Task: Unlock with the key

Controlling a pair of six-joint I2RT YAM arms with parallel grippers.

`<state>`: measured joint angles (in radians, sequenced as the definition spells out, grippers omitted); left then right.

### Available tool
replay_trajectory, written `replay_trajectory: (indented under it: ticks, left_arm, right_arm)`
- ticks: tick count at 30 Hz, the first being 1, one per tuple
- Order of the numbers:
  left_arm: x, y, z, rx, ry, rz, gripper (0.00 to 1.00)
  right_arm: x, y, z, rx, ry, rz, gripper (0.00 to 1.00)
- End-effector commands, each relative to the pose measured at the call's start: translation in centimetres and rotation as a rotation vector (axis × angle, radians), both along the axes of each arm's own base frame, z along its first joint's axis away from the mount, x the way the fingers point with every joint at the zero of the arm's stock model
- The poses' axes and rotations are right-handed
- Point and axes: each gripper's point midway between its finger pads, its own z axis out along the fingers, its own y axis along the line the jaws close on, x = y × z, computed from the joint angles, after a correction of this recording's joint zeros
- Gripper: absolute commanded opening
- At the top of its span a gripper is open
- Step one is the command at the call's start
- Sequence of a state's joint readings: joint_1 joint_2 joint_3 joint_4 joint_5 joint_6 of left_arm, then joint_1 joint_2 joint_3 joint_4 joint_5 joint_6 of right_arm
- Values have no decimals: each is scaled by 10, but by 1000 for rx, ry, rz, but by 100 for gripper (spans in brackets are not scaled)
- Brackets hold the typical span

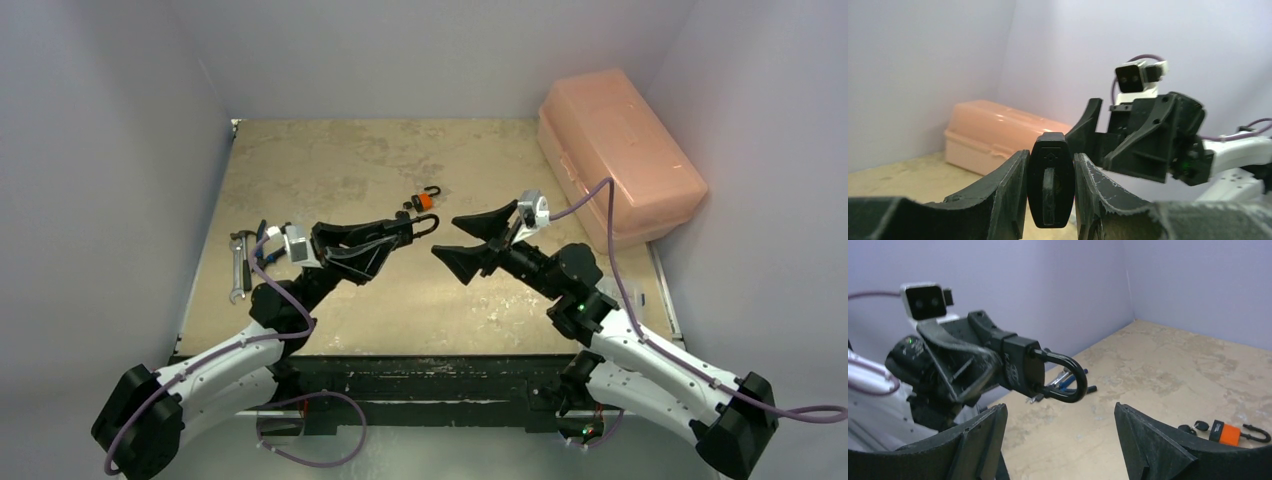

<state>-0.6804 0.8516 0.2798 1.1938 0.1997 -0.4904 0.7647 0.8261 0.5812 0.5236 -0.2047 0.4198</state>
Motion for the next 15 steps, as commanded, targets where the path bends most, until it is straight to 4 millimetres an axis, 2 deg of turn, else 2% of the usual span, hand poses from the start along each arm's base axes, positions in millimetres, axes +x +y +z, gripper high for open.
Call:
replay_trajectory:
  ticks: [1, 9, 11, 15]
  left_arm:
    - [-51, 12, 64, -207, -143, -234, 0]
    - [-65, 3, 63, -176, -148, -340, 0]
    - [-67, 2, 63, -173, -153, -346, 0]
    - [-67, 2, 61, -161, -157, -341, 0]
  right_arm:
    - [-14, 4, 21, -54, -233, 62, 85]
    - [-13, 8, 27, -86, -276, 73, 73]
    - [-14, 9, 27, -83, -274, 83, 69]
    - [-22, 13, 29, -69, -277, 132, 52]
